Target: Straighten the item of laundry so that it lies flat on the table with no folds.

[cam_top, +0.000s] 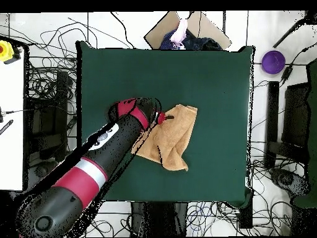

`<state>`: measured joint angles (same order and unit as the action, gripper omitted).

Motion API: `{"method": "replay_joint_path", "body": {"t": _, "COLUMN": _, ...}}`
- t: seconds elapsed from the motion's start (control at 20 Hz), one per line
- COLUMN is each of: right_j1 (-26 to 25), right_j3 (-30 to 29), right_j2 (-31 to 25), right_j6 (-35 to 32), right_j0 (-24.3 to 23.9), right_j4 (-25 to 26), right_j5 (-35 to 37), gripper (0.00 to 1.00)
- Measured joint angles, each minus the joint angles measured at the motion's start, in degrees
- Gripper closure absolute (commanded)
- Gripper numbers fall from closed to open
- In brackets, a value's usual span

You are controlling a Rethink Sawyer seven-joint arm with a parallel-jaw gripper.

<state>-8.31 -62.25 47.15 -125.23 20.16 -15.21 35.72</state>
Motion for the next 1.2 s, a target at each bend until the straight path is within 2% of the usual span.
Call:
{"method": "replay_joint_path", "body": {"t": 0.45, "right_j1": 1.6, "right_j3": -0.1, "right_j2": -2.0, "right_j6": 0.0, "right_j0": -3.4, "right_j4": -1.9, "right_j5": 0.0, "gripper": 0.0}}
{"method": "replay_joint_path", "body": {"t": 1.2, "right_j1": 1.8, "right_j3": -0.1, "right_j2": -2.2, "right_j6": 0.0, "right_j0": -3.5, "right_j4": -2.0, "right_j5": 0.0, "gripper": 0.0}}
